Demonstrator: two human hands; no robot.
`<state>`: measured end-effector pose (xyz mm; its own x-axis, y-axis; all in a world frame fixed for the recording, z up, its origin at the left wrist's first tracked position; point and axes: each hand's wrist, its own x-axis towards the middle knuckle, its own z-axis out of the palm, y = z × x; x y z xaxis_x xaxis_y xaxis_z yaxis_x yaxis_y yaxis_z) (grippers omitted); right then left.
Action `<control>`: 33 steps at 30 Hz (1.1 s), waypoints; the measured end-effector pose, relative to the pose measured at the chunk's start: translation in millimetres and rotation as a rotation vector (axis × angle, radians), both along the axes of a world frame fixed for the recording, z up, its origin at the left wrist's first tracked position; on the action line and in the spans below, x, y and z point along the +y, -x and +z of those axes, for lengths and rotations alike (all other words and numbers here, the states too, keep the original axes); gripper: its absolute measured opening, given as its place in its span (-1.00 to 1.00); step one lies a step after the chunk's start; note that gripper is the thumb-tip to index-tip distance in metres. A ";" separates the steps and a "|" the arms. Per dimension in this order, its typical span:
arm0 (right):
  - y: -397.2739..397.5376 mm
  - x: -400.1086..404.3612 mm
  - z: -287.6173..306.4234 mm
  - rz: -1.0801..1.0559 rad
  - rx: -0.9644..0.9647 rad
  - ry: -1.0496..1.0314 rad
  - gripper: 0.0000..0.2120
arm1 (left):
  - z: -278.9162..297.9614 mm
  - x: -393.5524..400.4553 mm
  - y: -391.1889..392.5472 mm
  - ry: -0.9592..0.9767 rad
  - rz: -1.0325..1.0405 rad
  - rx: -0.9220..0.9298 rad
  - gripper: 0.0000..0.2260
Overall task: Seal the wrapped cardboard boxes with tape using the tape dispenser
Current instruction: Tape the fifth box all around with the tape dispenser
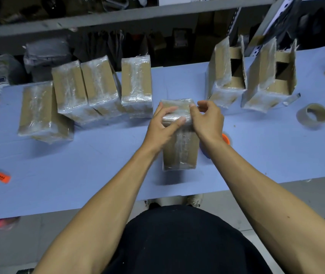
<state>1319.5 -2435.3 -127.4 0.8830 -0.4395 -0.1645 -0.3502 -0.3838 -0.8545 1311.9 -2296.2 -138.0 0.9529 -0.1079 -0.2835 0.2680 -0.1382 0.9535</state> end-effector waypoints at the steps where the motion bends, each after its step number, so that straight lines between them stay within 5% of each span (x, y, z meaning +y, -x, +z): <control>1: -2.0 -3.9 0.3 0.009 0.001 0.026 -0.64 | -1.5 5.3 -0.7 -0.023 -0.049 -0.016 -0.75; 8: 0.9 -12.6 -9.8 0.134 0.026 -0.338 -0.48 | -6.4 2.6 -17.6 -0.025 0.176 -0.024 -0.89; 12: 25.6 -27.8 -30.1 0.327 0.244 -0.248 -0.37 | -30.8 2.6 -25.8 -0.023 0.213 0.161 -0.76; 16: 57.3 -27.4 -57.9 0.369 0.339 -0.133 -0.64 | -54.7 4.9 -14.5 0.029 0.301 0.326 -0.43; 19: 62.3 -26.8 -63.2 0.255 0.314 -0.163 -0.65 | -64.1 9.1 17.9 0.068 0.188 0.255 -0.67; 25: 82.2 -25.2 -67.4 0.338 0.170 -0.279 -0.58 | -68.2 -3.3 87.2 0.023 0.062 0.180 -0.38; 33: -2.4 -19.0 -65.4 0.225 0.123 -0.165 -0.56 | -58.1 -33.3 -16.3 -0.147 0.202 0.123 -0.52</control>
<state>1321.9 -2454.3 -192.8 0.9243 -0.1938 -0.3289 -0.3767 -0.3229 -0.8682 1328.2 -2329.5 -196.1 0.9086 0.1312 -0.3965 0.4162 -0.2047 0.8860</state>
